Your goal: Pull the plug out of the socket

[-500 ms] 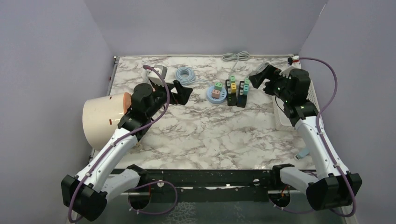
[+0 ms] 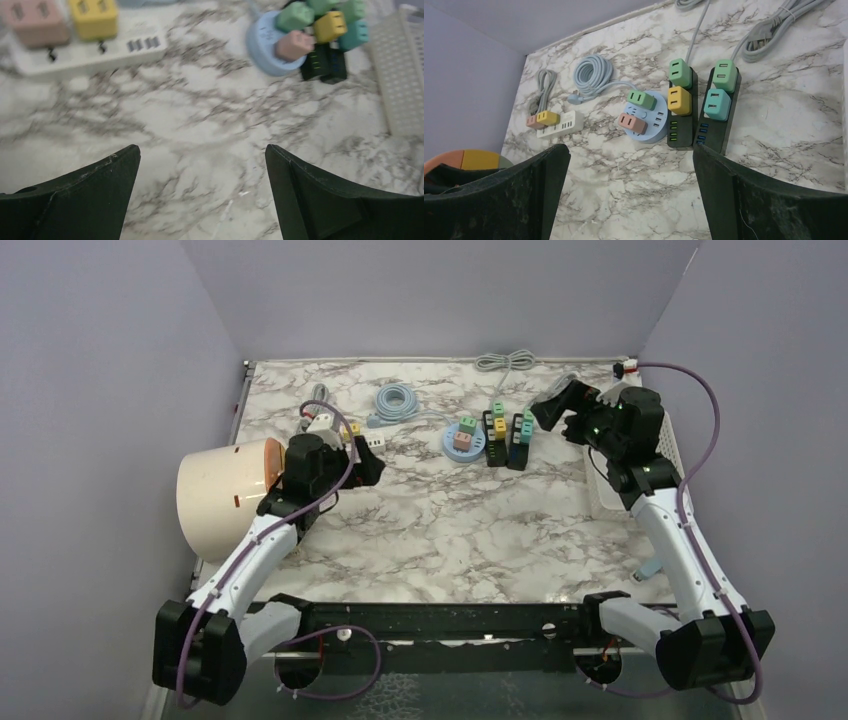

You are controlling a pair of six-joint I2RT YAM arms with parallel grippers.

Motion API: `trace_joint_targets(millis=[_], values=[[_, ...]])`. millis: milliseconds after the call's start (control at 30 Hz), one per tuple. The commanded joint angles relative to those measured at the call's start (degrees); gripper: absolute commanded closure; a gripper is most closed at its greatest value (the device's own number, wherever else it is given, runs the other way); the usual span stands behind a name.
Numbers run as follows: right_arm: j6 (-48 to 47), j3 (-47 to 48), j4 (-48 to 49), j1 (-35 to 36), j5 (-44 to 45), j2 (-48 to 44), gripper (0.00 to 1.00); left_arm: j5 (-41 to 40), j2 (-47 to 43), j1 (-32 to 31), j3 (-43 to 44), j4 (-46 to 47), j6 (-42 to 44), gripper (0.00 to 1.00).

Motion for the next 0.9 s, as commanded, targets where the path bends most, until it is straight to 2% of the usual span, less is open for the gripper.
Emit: trace_joint_targets(millis=[0,167,267,467,633,733,867], values=[[-1.1,0.4,1.2,0.2,-2.7,0.1,0.0,6.2,-1.0,11.3,-7.6,-3.3,-4.3,0.01],[-4.0,1.3,0.8,1.0,-5.1,2.1,0.0,9.5,-0.4,18.4,-6.9,-8.6,-1.1,0.01],[-6.2,1.6,-0.7,3.7,-1.6,4.6,0.0,10.8,0.4,21.6,-4.9,-12.5,1.3,0.01],[-11.5,8.0,-7.1,15.9,11.9,17.2,0.0,13.8,-1.0,30.3,-5.7,-18.0,3.8,0.01],[-12.0,17.3,-9.4,21.4,15.8,28.3,0.0,16.4,-1.2,31.4,-5.9,-18.5,2.9,0.01],[-13.9,23.9,-9.0,23.2,11.2,34.3,0.02,19.7,-1.6,31.3,-5.8,-17.1,1.6,0.02],[-21.1,30.1,-3.1,25.8,-7.9,40.2,0.04,29.6,-4.3,31.1,-5.4,-8.0,-2.4,0.02]])
